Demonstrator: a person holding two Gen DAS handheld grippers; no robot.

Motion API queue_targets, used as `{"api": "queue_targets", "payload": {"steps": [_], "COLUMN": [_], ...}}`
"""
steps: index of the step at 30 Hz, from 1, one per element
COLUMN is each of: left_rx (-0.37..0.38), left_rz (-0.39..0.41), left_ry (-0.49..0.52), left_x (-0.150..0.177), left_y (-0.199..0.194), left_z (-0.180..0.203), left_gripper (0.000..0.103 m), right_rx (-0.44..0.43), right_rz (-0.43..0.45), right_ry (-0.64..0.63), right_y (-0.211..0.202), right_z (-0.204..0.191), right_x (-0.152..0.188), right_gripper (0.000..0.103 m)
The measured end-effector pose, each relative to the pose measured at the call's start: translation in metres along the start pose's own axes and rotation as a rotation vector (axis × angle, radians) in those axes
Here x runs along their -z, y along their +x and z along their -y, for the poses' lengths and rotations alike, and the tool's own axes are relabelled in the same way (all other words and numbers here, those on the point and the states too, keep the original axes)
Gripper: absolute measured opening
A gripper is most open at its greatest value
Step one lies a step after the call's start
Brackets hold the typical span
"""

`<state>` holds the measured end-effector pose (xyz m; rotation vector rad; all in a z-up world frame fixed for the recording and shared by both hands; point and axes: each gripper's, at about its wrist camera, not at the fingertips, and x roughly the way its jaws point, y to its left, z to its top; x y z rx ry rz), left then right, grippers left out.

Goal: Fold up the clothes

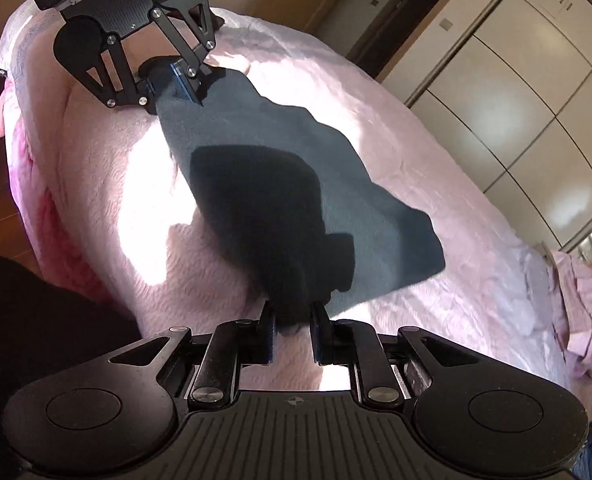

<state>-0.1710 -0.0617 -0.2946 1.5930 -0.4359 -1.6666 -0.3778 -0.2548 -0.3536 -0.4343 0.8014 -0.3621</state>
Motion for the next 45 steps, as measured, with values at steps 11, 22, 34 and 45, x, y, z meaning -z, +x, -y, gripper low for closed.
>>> {"api": "queue_targets", "payload": {"steps": [11, 22, 34, 45], "left_rx": [-0.011, 0.061, 0.227, 0.215], "left_rz": [0.130, 0.156, 0.198, 0.326], "left_ry": [-0.475, -0.687, -0.971, -1.147], "left_x": [0.058, 0.066, 0.094, 0.130], "left_y": [-0.081, 0.023, 0.127, 0.120], "left_z": [-0.086, -0.152, -0.220, -0.230], "left_gripper": [0.023, 0.024, 0.040, 0.006], "right_rx": [0.104, -0.287, -0.197, -0.226], "right_rz": [0.139, 0.193, 0.196, 0.246], "right_ry": [0.408, 0.705, 0.996, 1.161], "right_y": [-0.060, 0.040, 0.075, 0.105], "right_z": [0.071, 0.095, 0.177, 0.208], "right_x": [-0.008, -0.057, -0.007, 0.001], "right_gripper": [0.048, 0.056, 0.057, 0.003]}}
